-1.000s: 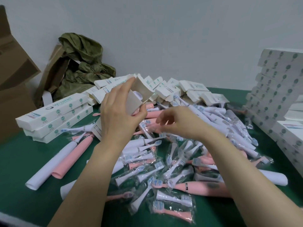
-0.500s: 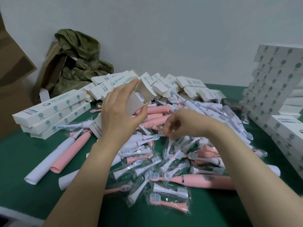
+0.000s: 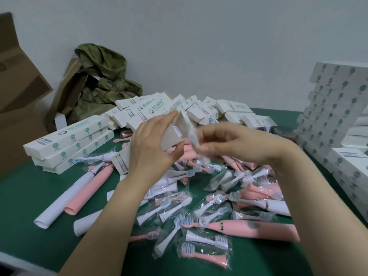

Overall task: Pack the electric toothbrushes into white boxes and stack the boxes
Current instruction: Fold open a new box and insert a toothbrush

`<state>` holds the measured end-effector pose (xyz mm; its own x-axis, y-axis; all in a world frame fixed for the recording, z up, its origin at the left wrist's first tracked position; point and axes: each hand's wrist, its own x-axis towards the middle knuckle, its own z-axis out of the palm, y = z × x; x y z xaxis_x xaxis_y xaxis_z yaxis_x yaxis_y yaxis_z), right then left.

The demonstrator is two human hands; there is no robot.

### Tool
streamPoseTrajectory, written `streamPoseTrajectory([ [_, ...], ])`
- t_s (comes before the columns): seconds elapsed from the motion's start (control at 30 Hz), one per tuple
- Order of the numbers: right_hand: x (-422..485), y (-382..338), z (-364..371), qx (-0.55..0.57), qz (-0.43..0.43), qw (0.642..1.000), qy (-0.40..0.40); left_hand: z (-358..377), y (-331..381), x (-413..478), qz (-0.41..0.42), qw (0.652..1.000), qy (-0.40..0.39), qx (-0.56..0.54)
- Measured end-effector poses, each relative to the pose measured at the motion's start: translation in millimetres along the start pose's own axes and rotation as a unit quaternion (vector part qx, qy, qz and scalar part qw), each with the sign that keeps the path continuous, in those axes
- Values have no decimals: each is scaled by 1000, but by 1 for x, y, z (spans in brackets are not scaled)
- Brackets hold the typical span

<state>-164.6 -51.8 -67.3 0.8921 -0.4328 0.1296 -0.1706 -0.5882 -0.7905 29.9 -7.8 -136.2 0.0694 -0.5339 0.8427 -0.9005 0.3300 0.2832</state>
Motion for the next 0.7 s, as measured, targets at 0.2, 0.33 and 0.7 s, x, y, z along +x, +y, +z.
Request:
streamPoseTrajectory([
  [0.2,32,-15,33,164,-32,951,261,3,3,-1,3,998,61,-32],
  [0.33,41,-12,26,234,-25,874,425,5,7,4,-5,997,71,-38],
  [0.7,40,-2,11,113,49,930,348,11,8,5,2,998,34,-48],
])
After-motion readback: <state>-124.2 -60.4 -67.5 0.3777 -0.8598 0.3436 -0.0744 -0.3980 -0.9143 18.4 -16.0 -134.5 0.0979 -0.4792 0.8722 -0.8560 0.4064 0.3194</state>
